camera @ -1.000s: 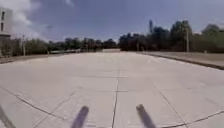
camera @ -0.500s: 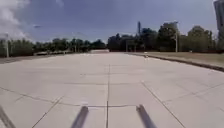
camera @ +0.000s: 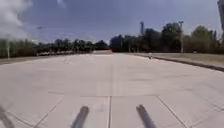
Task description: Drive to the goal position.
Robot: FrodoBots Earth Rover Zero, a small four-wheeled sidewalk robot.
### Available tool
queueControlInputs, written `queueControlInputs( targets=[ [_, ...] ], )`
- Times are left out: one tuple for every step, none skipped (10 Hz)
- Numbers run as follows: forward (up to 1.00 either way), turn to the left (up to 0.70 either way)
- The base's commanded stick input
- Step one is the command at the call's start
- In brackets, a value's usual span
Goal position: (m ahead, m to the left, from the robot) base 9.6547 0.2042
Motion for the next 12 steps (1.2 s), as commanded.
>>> queueControlInputs(
  targets=[
    [1.00, 0.01],
    [1.00, 0.01],
    [1.00, 0.10],
    [1.00, 0.25],
    [1.00, 0.40],
    [1.00, 0.29],
    [1.00, 0.01],
    [1.00, 0.01],
    [1.00, -0.19],
    [1.00, -0.39],
    [1.00, -0.39],
    [1.00, -0.39]
  ],
)
